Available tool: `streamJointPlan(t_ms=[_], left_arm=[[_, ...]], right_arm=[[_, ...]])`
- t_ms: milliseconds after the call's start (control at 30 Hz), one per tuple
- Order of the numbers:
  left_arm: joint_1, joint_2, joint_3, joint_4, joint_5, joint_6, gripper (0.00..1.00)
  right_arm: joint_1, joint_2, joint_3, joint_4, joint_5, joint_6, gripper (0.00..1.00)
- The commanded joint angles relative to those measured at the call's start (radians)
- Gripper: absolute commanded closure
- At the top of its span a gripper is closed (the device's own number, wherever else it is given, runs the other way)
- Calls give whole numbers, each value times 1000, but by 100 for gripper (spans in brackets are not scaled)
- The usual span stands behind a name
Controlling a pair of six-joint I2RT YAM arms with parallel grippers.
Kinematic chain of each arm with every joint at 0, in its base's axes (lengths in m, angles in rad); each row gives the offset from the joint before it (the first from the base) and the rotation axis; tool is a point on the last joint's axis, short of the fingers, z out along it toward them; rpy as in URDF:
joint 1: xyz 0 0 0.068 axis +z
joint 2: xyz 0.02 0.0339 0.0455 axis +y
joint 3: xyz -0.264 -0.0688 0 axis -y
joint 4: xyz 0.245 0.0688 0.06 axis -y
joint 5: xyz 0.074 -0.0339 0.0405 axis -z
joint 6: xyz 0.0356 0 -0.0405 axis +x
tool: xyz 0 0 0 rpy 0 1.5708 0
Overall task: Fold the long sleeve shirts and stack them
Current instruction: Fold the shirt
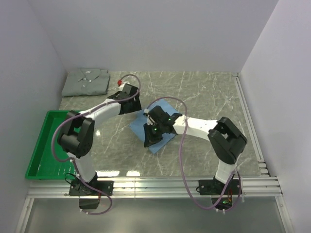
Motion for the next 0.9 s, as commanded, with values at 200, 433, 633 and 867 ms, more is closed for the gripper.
streamJointPlan(t_ms=[200, 433, 633, 867], left_arm=[[17, -350, -248, -7, 12, -278, 16], [19, -325, -384, 80, 80, -361, 29], [19, -263, -388, 109, 86, -382, 39], [28, -200, -417, 107, 72, -384, 58]], right_arm=[[-275, -181, 17, -119, 321, -156, 60], [-507, -100, 51, -106, 312, -168, 58], [-601, -46, 27, -30, 243, -130, 60], [-609, 17, -26, 11, 184, -113, 64]])
